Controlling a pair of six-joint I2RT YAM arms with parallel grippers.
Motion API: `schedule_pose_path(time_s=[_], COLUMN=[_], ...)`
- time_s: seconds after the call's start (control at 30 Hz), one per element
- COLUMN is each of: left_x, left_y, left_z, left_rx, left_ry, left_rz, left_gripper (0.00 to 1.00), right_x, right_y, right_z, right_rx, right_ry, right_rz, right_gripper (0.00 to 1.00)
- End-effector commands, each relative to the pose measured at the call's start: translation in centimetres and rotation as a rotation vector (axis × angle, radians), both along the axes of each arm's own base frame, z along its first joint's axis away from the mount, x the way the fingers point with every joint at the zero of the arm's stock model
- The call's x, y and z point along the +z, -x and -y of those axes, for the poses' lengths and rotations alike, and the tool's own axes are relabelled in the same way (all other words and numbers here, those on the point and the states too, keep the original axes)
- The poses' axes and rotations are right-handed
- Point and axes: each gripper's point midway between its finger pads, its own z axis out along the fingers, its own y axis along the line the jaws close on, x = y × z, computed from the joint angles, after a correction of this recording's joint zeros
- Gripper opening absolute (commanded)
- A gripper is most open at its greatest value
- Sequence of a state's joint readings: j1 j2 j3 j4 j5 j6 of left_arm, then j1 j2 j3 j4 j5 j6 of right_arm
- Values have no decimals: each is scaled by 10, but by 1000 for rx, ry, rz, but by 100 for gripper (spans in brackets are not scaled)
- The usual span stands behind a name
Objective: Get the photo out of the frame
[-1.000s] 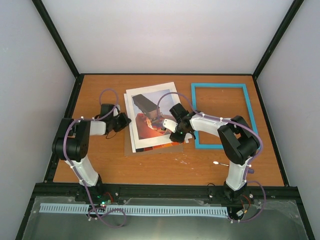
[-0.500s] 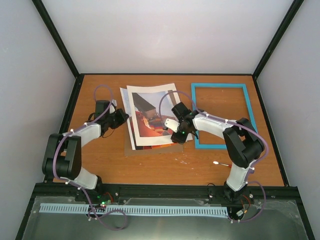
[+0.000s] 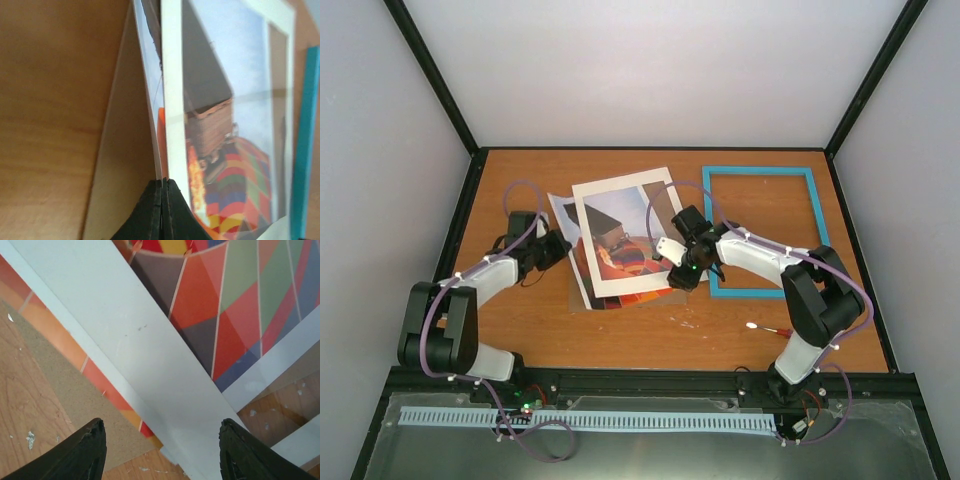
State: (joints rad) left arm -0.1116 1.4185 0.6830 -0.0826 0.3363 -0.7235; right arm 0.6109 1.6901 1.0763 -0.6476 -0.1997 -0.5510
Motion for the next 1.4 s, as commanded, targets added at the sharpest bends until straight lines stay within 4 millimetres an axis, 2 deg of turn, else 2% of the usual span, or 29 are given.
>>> schedule_pose_path(time_s=[0.0,0.2,0.37,0.6,0.7,0.83,0.97,1.13,1.27,1.37], left_x=[-20,-39,-44,-49,-50,-47,-34,-7,16,53], left_y=[14,17,17,10,8,5,1,-7,-6,-4], left_z=[7,12,19,29,31,29,25,15,-21,-57], left_rx=[-35,-49,-71,-100,-108,-97,-85,-67,35,117], left_ry=[58,98,133,196,209,195,164,108,11,-86], left_rz=[-8,-14,-12,-20,-27,-26,0,32,-15,20], left_gripper=[1,1,2,12,22,14,1,1,1,1], right_x=[-9,-30,-44,-53,-53,-53,-53,-44,-11,15], right_y=[0,0,1,5,6,7,8,5,-11,-22], right_z=[-2,-3,-2,1,1,2,2,2,7,18], right_rx=[-15,-13,-14,-14,-13,-12,-13,-24,-74,-124], right_ry=[-15,8,34,52,50,50,48,39,-27,-84], right_rz=[-31,-73,-106,-127,-130,-131,-134,-131,-99,-80], right_gripper=[60,60,59,59,59,58,58,59,61,63])
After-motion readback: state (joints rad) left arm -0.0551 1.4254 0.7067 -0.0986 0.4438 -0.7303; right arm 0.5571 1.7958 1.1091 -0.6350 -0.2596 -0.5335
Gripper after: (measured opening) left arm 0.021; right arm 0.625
